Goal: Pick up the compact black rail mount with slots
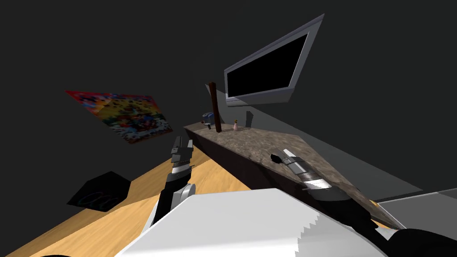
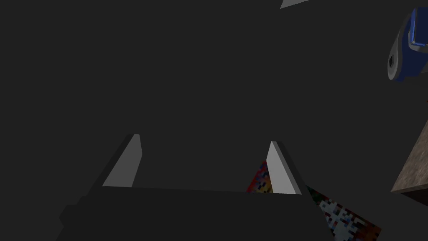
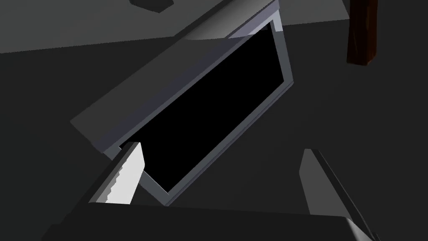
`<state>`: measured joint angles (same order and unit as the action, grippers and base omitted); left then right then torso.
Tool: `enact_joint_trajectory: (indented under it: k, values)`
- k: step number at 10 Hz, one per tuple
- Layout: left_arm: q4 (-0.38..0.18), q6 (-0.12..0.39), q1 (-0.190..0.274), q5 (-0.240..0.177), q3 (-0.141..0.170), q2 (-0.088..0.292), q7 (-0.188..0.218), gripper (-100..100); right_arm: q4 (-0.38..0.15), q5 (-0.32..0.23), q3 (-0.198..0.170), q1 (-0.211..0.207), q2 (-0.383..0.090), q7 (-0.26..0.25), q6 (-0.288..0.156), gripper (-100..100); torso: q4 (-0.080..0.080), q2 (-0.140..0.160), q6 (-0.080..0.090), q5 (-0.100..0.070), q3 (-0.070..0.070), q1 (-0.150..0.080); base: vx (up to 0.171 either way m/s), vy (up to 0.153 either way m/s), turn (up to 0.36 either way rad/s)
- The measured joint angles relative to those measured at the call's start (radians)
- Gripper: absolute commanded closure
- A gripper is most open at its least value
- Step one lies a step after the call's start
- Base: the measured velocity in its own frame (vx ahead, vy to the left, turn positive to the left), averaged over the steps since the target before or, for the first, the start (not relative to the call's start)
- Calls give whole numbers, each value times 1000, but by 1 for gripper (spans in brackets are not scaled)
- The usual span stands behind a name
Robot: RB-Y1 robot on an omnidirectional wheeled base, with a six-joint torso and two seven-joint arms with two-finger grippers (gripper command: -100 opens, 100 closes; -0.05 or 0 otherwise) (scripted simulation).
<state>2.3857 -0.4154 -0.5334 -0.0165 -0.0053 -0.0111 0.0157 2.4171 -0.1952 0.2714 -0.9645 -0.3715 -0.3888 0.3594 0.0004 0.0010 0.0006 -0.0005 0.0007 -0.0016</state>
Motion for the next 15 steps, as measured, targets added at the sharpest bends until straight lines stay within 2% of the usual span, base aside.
enact_joint_trajectory:
  k: [4,8,10,11,12,13,15]
  values:
    - [0,0,0,0,0,0,0,0,16,-51,60,-118,-55,-66,-27,-100,0,0,-1,0,0,0,-12,-15,190]
    - [0,0,0,0,0,0,0,0,6,-90,100,-228,-104,-133,-52,-100,0,-1,0,0,-1,-1,-4,-25,237]
    - [0,0,0,0,0,0,0,0,-1,-110,113,-309,-117,-176,-53,-100,0,-2,-1,0,-1,-2,1,-42,414]
    - [0,0,0,0,0,0,0,0,-8,-110,137,-351,-145,-191,-65,-100,0,-2,-1,-1,-1,-3,3,-52,96]
    - [0,0,0,0,0,0,0,0,-18,-119,128,-360,-155,-205,-80,-100,0,-2,0,-1,-1,-3,9,-43,192]
    - [0,0,0,0,0,0,0,0,-31,-130,117,-398,-145,-232,-74,-100,0,-2,0,-1,-1,-2,10,-51,400]
    - [0,0,0,0,0,0,0,0,-58,-136,116,-441,-173,-266,-90,-100,-1,-3,0,-1,-2,-3,5,-45,216]
